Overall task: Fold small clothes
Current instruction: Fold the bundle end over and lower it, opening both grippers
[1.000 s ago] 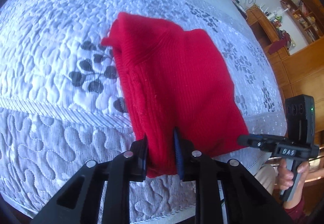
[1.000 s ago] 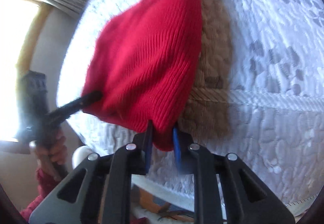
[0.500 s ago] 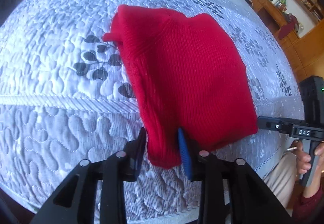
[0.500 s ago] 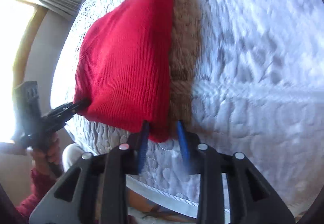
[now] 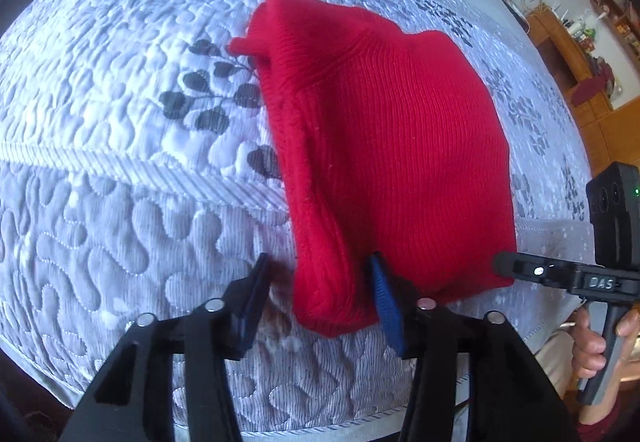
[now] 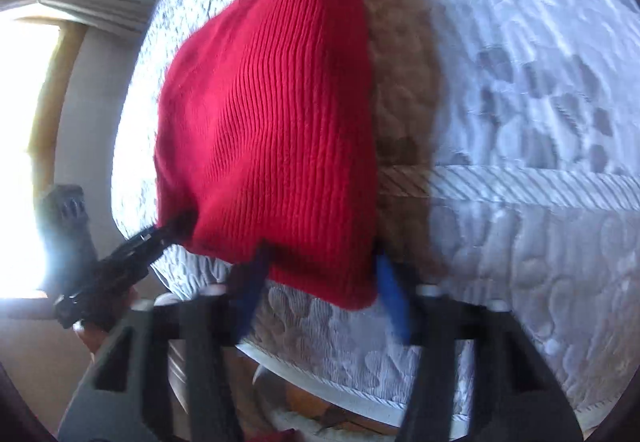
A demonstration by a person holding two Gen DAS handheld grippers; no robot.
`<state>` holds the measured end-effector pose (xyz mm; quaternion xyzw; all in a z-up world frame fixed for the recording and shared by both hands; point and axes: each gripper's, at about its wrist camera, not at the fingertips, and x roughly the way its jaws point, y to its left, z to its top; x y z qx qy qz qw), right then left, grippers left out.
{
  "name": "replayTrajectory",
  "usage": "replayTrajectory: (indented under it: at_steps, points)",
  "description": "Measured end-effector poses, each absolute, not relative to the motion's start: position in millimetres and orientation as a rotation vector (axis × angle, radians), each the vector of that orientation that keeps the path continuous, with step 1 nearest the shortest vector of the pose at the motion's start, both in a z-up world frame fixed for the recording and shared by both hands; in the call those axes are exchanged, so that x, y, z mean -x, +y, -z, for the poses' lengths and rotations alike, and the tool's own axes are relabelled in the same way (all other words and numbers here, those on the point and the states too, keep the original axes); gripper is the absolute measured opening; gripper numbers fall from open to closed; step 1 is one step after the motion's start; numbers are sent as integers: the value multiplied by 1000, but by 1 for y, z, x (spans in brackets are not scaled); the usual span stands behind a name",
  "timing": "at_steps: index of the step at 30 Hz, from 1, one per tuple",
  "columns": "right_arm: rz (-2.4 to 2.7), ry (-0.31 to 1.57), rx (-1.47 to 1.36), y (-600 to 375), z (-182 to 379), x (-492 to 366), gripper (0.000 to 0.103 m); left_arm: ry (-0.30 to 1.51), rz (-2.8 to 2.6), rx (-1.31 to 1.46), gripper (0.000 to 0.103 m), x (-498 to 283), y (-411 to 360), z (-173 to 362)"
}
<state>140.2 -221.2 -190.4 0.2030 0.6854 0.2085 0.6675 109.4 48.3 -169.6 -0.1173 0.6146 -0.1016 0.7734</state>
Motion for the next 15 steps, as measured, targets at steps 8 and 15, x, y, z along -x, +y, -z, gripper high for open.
replayTrajectory:
  at_steps: [8, 15]
  points:
    - [-434, 1572, -305, -220, 195, -134, 16, 1313, 235, 143, 42, -103, 33, 180]
    - [-495, 1512, -198, -212, 165, -146, 49, 1271, 230, 139, 55, -124, 60, 141]
